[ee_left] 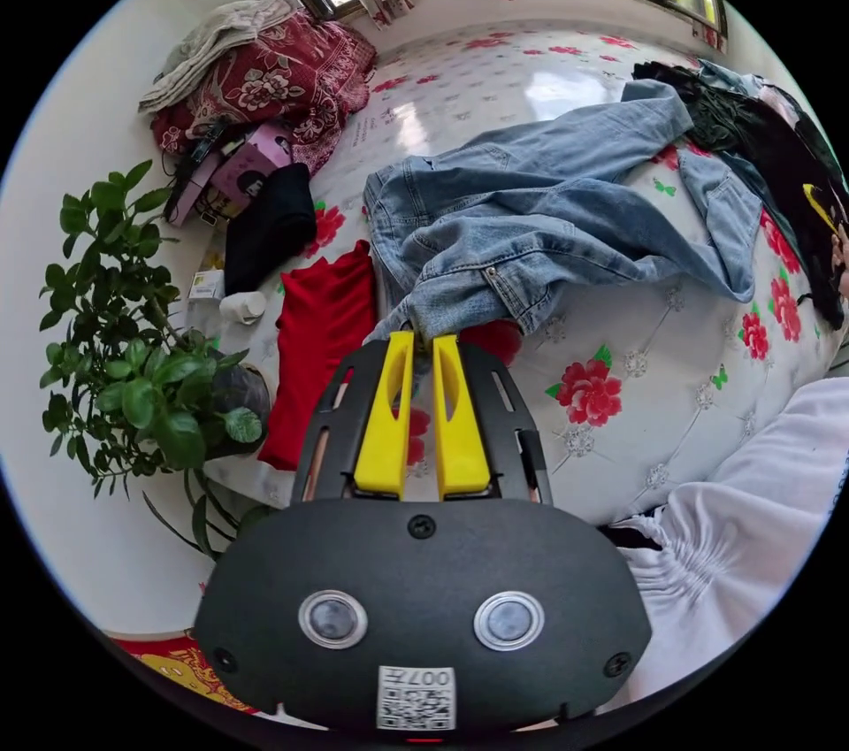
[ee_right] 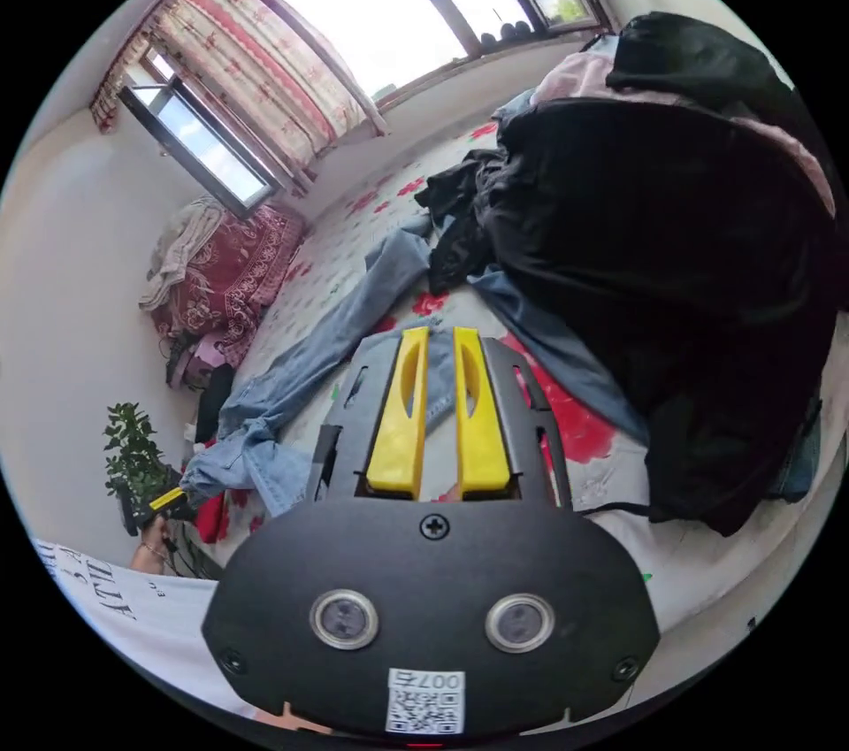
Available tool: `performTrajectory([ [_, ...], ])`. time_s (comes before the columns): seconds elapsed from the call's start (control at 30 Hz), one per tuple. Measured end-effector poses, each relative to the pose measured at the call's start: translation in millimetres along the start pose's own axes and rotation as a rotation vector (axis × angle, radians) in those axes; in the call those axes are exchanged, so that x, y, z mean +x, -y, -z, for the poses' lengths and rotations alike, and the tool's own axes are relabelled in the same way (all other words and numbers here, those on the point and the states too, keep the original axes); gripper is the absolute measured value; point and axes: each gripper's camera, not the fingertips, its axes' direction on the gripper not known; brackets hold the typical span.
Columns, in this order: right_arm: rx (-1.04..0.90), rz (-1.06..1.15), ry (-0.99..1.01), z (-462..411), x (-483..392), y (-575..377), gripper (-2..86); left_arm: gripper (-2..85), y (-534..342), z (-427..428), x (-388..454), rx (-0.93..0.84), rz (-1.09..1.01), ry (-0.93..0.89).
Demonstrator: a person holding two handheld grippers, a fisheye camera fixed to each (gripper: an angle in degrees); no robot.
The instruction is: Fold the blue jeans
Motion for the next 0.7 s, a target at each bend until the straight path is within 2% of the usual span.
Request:
performTrajectory([
  [0.1, -0.194, -0.093, 0.145, -54, 16, -19, 7.5, 3.8, -9, -5, 6, -0.031, 0.029, -0.015],
  [0.2, -0.312, -0.171, 0.147, -107, 16, -42, 8.3, 3.8, -15, -1, 12, -0.017, 0.045, -0.024],
  [0.3, -0.184, -0.206, 0.059, -110, 0, -51, 6.8, 3.7, -15, 5, 14, -0.010, 0.055, -0.031],
  [0.33, -0.249, -0.222, 0.121, -125, -3, -48, 6.0, 3.6, -13, 6, 15, -0.013, 0.049, -0.032],
  [0.43, -0.278, -0.286, 0.230, -136, -6, -37, 1.6, 3.5, -10, 10, 15, -0.008, 0.026, -0.013],
  [0.47, -0.256, -0.298, 0.237, -133, -7, -34, 1.1, 3.5, -10, 10, 15, -0.010, 0.024, -0.009],
  [0.57, -0.023, -0.259, 0.342, -72, -17, -14, 0.2, 3.4, -11, 16, 10, -0.005, 0.001, 0.018],
  [0.63, 0.210, -0.155, 0.403, 19, -31, -5, 0.0, 3.3, -18, 17, 5, -0.015, -0.009, 0.049],
  [0.7, 0.313, -0.054, 0.392, 91, -49, -3, 0.0, 3.4, -26, 17, 3, -0.021, -0.025, 0.057],
])
